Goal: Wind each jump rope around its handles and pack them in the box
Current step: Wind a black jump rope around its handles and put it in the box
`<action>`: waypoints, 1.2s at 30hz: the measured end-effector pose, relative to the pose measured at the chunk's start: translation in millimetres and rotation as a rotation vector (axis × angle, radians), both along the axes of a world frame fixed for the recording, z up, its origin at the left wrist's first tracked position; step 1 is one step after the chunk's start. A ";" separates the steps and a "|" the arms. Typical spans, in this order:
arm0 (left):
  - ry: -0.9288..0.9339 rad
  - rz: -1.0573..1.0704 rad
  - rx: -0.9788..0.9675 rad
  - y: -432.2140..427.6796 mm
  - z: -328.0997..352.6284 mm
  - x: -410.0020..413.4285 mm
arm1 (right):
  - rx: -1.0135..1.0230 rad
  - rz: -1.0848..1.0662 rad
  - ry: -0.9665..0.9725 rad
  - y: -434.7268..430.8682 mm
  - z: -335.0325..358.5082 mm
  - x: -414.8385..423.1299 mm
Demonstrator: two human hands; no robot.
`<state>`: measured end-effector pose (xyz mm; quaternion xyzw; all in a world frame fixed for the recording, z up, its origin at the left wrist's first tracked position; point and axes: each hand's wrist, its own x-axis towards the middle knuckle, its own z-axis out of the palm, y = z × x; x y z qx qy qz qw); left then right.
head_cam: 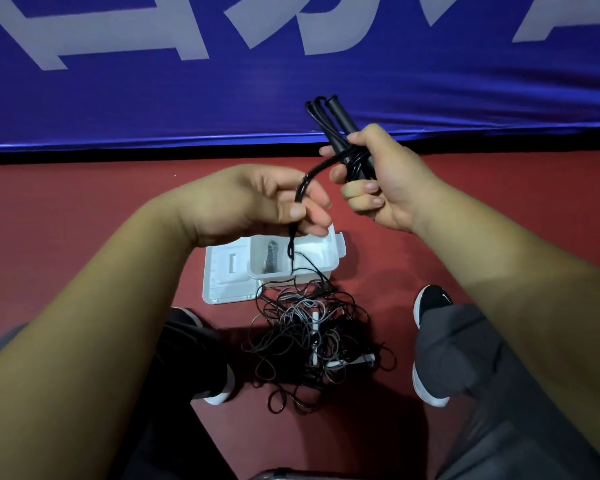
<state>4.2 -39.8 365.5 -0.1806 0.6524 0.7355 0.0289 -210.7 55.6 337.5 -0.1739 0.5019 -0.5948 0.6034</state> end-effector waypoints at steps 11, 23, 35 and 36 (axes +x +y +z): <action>-0.454 0.386 -0.544 10.8 -4.3 -12.4 | -0.031 0.078 0.026 3.5 1.9 -2.9; -0.017 0.293 -0.847 6.0 9.6 7.4 | 0.041 -0.111 -0.014 -3.7 -5.8 -11.6; -0.410 0.119 -0.923 -22.1 -16.5 15.2 | -0.013 0.322 -0.055 9.2 12.9 -4.6; -0.409 0.135 -0.912 -23.9 -19.4 13.0 | -0.016 0.363 -0.061 10.6 12.8 -2.6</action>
